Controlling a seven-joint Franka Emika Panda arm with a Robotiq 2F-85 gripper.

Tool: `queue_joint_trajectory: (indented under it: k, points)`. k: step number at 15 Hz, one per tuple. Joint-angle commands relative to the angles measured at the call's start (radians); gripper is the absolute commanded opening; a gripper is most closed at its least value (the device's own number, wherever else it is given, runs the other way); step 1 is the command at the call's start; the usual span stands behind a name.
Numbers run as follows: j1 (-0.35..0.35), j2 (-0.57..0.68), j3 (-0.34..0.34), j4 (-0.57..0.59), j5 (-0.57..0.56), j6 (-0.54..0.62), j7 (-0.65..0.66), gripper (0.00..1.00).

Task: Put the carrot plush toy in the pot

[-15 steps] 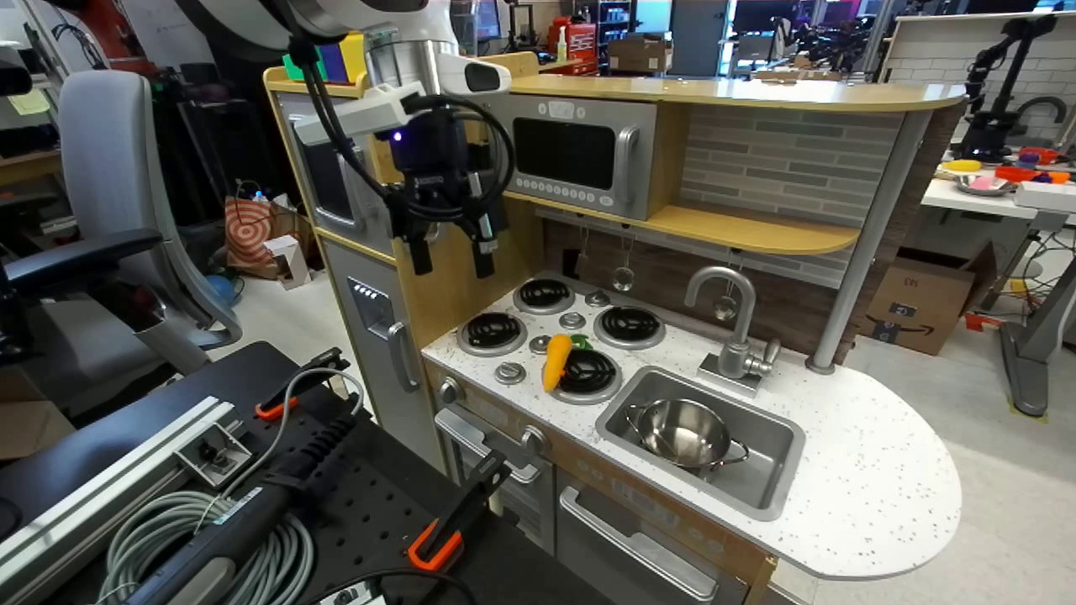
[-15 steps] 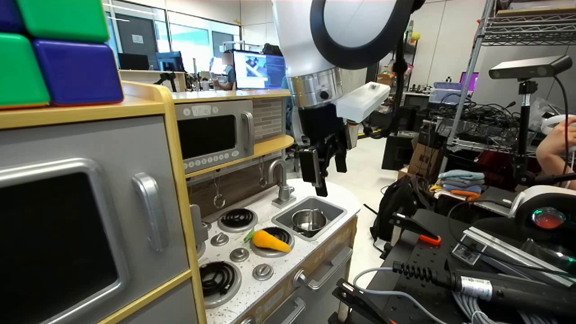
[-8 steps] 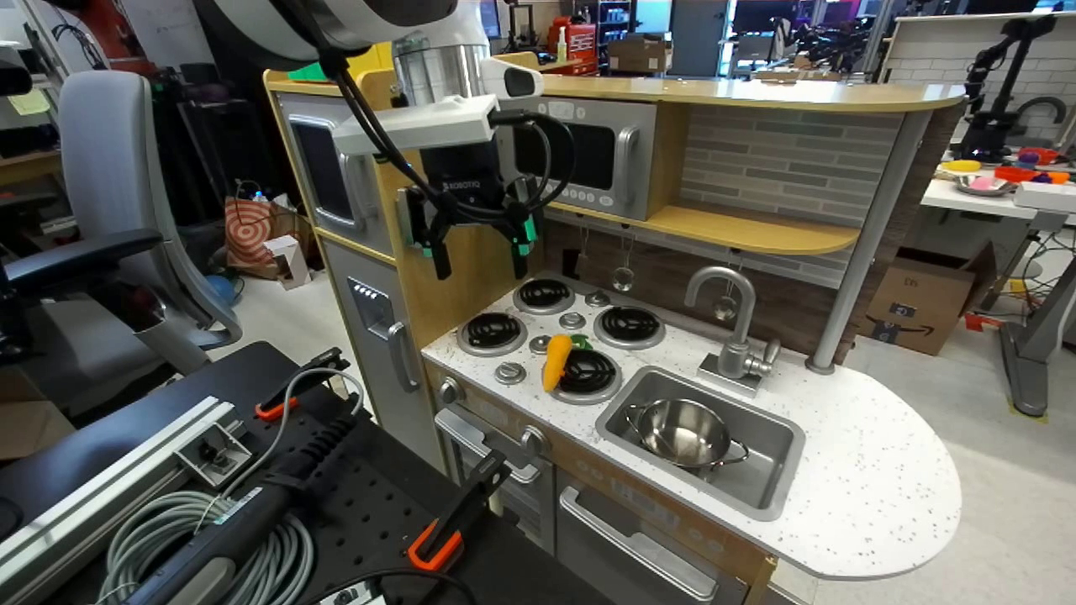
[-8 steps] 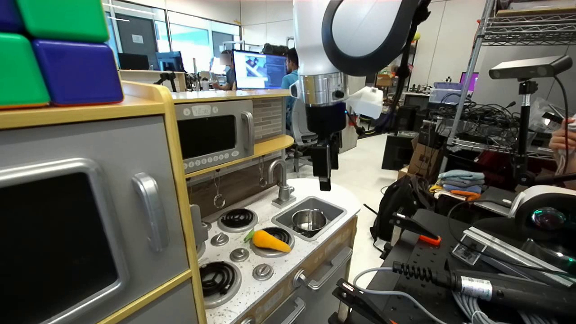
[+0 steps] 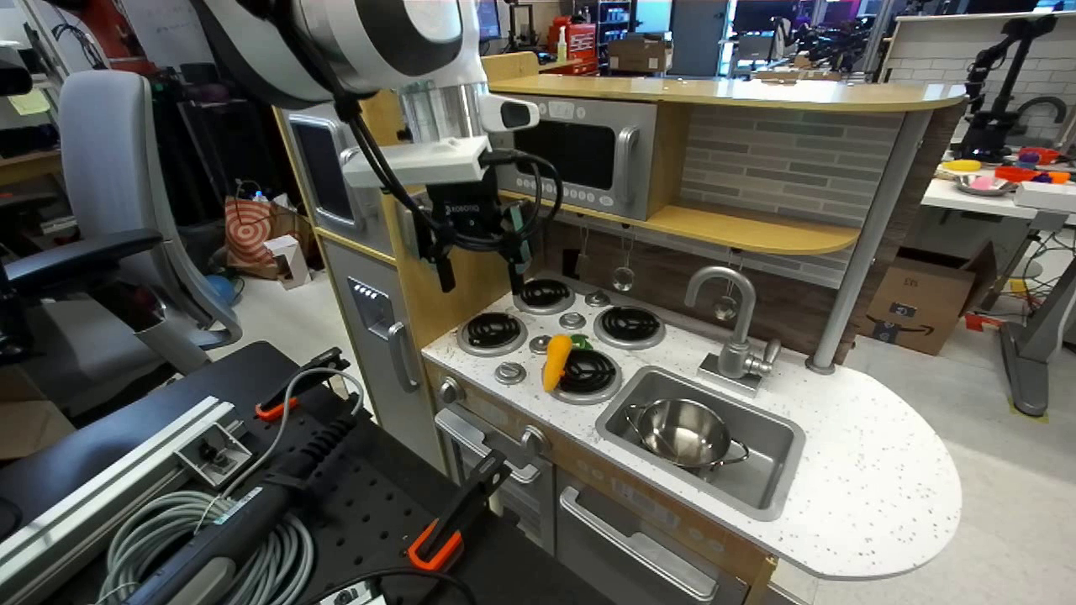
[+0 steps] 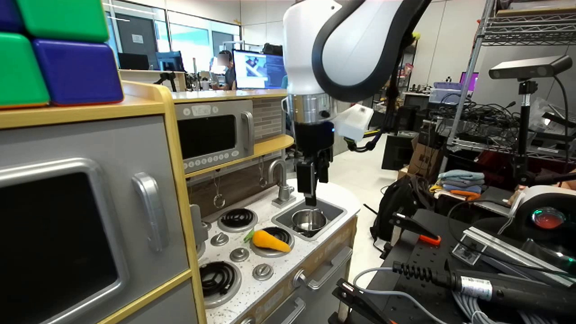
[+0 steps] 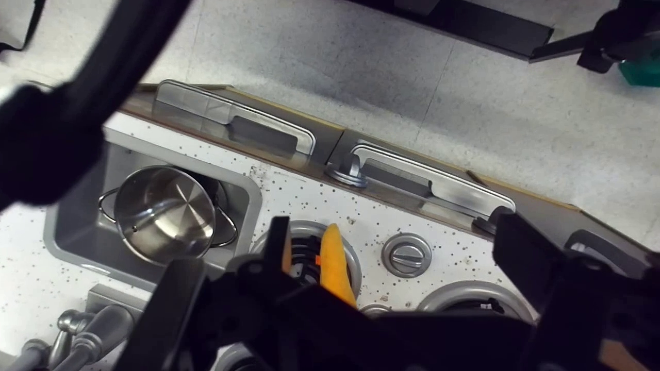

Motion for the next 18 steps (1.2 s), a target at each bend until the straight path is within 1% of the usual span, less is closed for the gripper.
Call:
queue_joint_trajectory:
  k: [1,5,9,14,18]
  points:
    - [0.069,0.215,-0.045,0.148,-0.042,0.078,0.119,1.0]
    - [0.172,0.393,-0.134,0.308,-0.048,0.178,0.221,1.0]
    - [0.243,0.53,-0.216,0.476,-0.025,0.175,0.265,1.0]
    - [0.263,0.662,-0.253,0.648,0.011,0.124,0.299,1.0]
    - [0.262,0.737,-0.262,0.732,0.019,0.08,0.322,1.0]
